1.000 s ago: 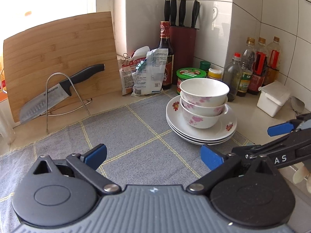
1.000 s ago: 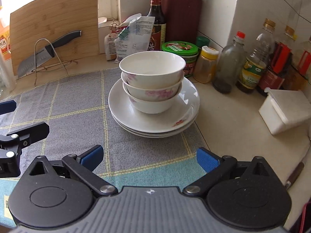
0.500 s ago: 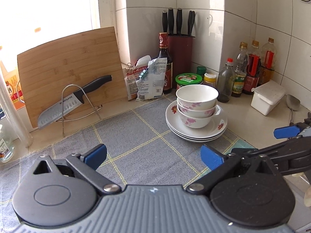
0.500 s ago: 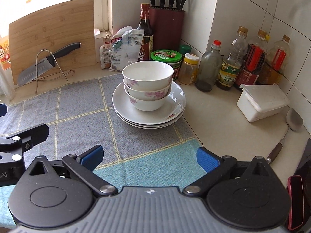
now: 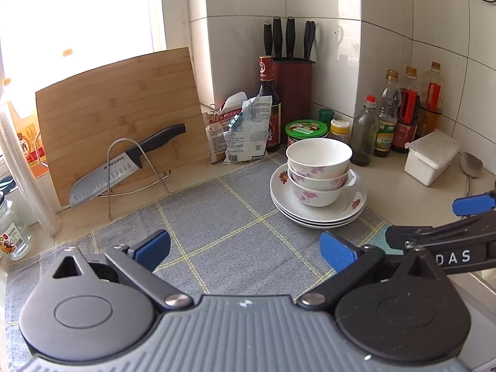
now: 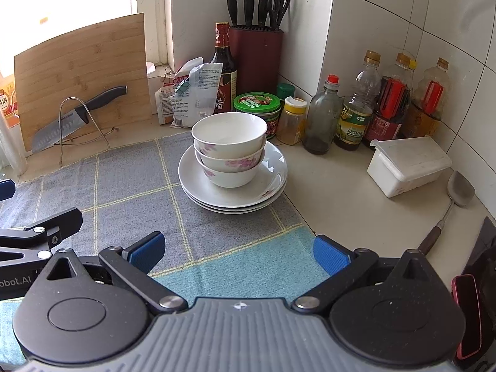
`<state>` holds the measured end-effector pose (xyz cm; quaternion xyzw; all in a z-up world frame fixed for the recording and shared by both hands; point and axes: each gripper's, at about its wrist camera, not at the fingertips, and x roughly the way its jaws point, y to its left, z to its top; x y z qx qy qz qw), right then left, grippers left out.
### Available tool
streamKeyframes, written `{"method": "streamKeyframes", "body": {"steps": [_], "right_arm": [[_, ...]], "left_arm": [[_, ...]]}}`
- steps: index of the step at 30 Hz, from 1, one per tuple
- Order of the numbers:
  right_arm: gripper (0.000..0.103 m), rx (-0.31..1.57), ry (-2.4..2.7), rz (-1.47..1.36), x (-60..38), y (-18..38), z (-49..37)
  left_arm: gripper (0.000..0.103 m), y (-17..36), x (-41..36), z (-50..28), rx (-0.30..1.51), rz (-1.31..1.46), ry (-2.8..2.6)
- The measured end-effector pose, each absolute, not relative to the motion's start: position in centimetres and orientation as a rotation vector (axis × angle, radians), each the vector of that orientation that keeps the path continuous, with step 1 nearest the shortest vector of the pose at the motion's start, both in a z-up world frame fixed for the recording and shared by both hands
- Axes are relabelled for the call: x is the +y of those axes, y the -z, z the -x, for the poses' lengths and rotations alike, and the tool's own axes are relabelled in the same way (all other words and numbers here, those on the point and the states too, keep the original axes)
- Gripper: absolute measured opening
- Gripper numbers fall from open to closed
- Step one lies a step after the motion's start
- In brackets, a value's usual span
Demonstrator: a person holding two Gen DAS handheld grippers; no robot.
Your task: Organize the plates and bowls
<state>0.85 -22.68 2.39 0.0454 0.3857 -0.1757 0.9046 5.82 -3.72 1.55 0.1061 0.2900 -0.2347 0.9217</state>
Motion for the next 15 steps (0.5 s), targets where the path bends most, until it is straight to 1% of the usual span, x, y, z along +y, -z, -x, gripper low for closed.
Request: {"method": "streamKeyframes", "body": {"steps": [15], "right_arm": [[0.103, 0.792, 0.367, -0.09, -22.71, -2.78, -1.04]], "left_arm": [[0.102, -1.93, -3.77, -5.91, 0.584, -0.224, 0.479]]}}
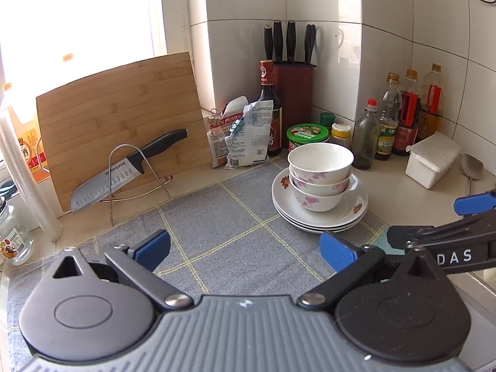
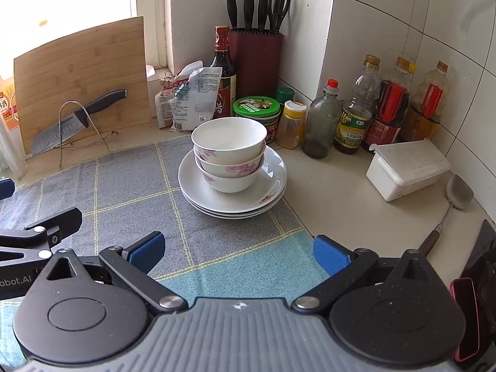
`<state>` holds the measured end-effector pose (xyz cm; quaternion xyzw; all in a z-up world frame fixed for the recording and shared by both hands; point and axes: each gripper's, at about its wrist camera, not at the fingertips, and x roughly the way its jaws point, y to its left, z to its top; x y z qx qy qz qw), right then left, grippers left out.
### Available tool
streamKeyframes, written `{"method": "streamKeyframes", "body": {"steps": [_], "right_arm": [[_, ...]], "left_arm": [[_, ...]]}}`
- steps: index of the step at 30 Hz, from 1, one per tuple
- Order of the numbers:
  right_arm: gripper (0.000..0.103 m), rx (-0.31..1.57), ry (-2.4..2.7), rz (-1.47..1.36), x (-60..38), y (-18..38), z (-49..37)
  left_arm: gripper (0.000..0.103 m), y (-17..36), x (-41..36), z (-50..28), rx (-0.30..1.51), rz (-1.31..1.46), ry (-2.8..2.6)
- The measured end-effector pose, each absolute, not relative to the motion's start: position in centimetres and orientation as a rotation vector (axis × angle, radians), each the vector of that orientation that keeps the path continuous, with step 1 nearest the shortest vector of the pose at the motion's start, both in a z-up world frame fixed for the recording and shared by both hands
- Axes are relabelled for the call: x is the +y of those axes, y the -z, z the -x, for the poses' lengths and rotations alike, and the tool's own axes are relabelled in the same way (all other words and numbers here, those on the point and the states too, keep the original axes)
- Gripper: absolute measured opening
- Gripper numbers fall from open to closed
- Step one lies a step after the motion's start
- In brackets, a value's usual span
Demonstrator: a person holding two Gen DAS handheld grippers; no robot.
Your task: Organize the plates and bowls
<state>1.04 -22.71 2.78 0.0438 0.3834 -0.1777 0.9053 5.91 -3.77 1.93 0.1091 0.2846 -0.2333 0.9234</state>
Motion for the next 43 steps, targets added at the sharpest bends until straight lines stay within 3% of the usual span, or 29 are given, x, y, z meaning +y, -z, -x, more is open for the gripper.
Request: {"method": "streamKeyframes", "body": {"steps": [43], "right_arm": [[0.103, 0.815, 0.395, -0.076, -23.12, -3.15, -1.32]], "left_arm": [[0.102, -2.21, -4.37, -5.85, 0.583, -0.229, 0.483]]}}
